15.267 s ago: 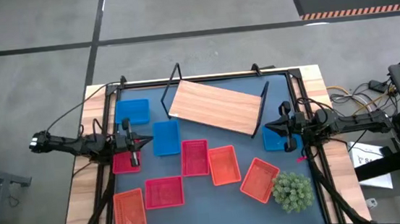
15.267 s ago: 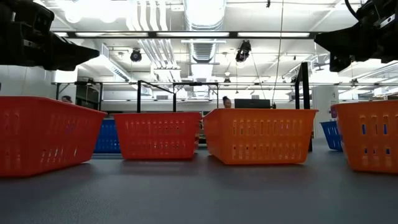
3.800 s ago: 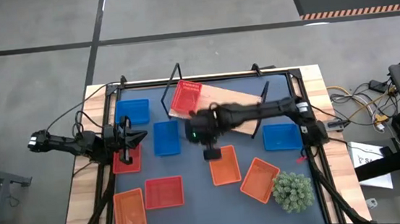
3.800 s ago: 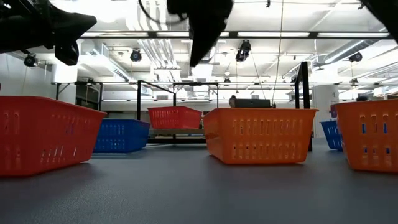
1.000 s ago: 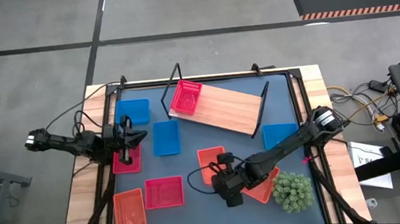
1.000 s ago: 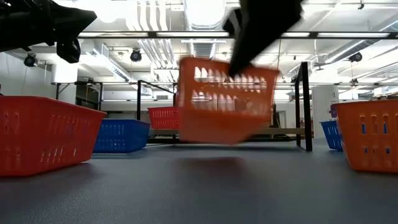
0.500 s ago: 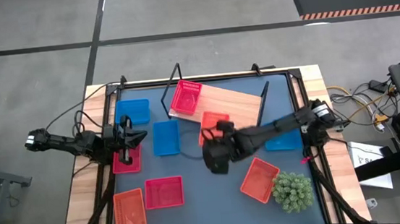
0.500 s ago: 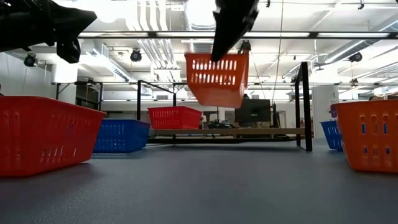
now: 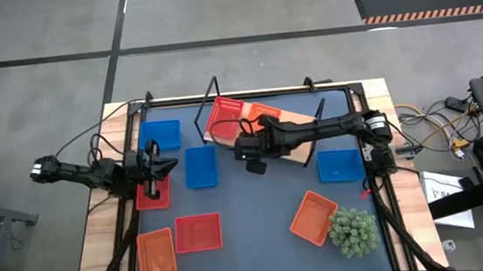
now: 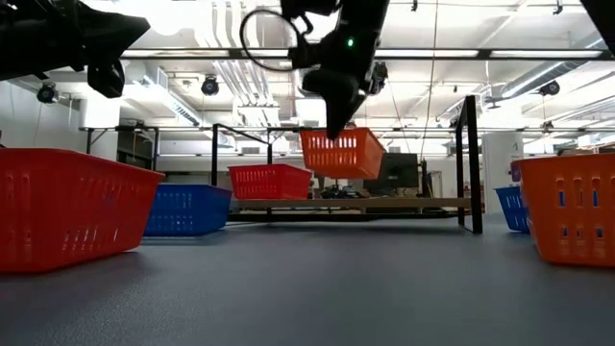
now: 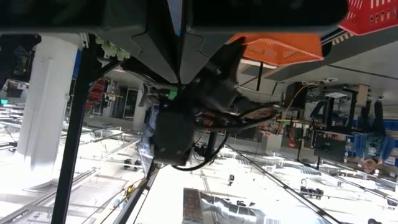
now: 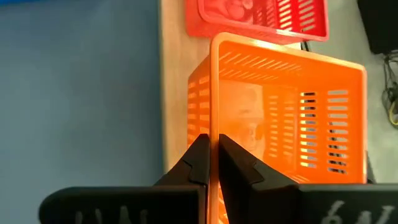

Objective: Stack baskets on shelf by color
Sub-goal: Put the middle orange bin on the shelf, then put the middle blue bin on the shelf

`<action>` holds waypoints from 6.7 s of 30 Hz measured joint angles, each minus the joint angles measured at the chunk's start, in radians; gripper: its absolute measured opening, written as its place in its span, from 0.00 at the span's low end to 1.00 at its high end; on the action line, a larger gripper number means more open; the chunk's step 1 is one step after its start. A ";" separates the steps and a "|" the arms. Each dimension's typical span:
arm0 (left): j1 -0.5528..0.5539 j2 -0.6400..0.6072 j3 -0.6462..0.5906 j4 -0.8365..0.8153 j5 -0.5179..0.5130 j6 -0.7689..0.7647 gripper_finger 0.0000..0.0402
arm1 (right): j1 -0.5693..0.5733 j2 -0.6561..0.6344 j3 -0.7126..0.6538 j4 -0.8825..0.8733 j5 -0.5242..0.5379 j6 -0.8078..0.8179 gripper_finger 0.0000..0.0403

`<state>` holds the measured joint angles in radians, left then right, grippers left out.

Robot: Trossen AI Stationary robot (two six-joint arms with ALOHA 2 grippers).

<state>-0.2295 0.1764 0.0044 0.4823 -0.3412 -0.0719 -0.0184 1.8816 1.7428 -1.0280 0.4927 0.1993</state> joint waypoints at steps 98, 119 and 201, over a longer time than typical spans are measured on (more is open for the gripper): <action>0.000 0.011 0.000 0.009 0.005 -0.002 0.00 | 0.343 -0.025 -0.568 1.480 -0.205 -0.581 0.11; 0.000 0.010 0.000 0.008 0.005 -0.001 0.00 | 0.249 -0.003 -0.426 1.226 -0.204 -0.364 0.40; 0.000 0.018 0.000 0.008 0.015 0.000 0.00 | 0.212 0.087 0.278 -0.025 -0.055 -0.186 0.03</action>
<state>-0.2298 0.1940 0.0043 0.4904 -0.3259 -0.0723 0.1940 1.9682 2.0208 -1.0531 0.4381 0.0128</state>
